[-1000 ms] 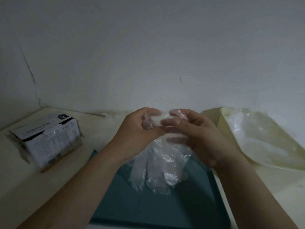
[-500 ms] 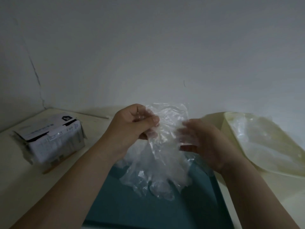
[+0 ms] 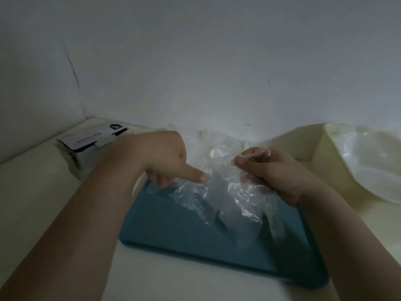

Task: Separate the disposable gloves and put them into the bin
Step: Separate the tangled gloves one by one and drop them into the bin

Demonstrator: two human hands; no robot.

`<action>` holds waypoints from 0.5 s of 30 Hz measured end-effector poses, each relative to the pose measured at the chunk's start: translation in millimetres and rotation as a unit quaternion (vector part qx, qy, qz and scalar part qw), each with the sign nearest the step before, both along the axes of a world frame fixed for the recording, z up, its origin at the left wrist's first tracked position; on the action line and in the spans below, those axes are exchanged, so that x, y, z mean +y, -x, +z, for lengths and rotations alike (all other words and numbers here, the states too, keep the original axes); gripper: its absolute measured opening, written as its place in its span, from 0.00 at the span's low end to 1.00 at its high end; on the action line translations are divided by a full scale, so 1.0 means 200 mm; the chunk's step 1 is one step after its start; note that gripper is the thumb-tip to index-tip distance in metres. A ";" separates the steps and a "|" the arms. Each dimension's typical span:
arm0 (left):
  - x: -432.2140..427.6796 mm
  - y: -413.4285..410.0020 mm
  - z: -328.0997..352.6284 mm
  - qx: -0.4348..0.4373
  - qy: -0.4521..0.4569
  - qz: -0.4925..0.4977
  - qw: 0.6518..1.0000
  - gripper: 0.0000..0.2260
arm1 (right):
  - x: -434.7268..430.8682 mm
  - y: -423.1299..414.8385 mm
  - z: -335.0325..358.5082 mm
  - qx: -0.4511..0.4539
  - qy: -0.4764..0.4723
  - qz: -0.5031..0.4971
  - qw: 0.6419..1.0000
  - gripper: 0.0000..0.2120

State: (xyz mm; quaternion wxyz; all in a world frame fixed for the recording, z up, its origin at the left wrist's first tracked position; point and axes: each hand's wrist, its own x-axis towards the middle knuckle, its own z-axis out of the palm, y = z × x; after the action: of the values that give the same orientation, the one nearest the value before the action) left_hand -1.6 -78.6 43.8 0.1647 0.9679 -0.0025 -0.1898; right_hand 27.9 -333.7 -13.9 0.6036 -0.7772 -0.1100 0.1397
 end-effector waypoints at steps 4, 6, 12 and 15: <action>-0.06 -0.03 -0.12 -0.033 -0.043 -0.067 0.996 0.19 | 0.04 0.02 -0.03 -0.029 0.035 -0.005 0.999 0.09; -0.07 -0.06 -0.14 -0.097 -0.042 -0.100 0.989 0.10 | 0.02 0.03 -0.01 -0.048 0.028 0.009 0.998 0.08; -0.08 -0.07 -0.10 -0.212 0.279 -0.107 0.930 0.07 | -0.02 0.08 0.10 -0.219 -0.035 0.111 0.969 0.05; -0.13 -0.04 -0.11 -0.160 0.298 -0.145 0.930 0.07 | -0.02 0.07 0.13 -0.375 0.108 0.109 0.914 0.05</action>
State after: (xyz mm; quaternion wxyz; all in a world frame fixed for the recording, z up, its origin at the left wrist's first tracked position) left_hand 6.9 -104.4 20.8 0.4133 0.8811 -0.2254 -0.0446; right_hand 13.2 -337.6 12.6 0.4113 -0.8165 -0.3960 -0.0858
